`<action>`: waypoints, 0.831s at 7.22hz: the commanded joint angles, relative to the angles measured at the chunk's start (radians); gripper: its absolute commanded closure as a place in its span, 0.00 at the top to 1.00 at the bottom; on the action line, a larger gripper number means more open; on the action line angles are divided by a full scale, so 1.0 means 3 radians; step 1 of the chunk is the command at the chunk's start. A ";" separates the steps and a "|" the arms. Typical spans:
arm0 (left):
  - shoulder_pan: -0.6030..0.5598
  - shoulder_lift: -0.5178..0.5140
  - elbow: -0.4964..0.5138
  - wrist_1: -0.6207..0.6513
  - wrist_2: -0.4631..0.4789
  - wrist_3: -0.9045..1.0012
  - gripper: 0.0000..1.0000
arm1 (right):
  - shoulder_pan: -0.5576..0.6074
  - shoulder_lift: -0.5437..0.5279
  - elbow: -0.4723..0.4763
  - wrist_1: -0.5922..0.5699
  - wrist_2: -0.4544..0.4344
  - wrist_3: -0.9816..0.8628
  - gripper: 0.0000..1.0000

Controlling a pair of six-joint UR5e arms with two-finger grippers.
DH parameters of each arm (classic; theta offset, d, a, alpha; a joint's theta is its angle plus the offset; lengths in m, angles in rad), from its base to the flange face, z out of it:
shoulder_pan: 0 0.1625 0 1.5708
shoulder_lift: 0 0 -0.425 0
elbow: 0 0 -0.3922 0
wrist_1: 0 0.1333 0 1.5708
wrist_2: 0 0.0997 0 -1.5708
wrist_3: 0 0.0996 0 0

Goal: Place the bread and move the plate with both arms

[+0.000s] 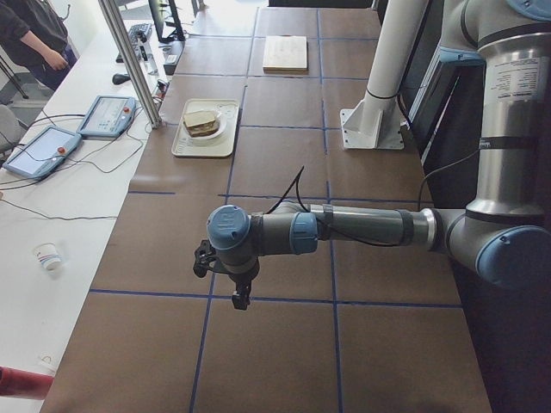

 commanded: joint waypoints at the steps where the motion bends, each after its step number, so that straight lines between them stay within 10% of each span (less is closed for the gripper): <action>1: -0.0003 0.0000 0.0001 0.0000 0.0000 0.0000 1.00 | 0.0038 0.0003 -0.0042 0.0000 -0.0001 0.0000 1.00; 6: -0.0003 0.0000 0.0001 -0.0005 0.0000 0.0000 1.00 | 0.0063 0.0003 -0.0047 0.0000 -0.0001 -0.0005 1.00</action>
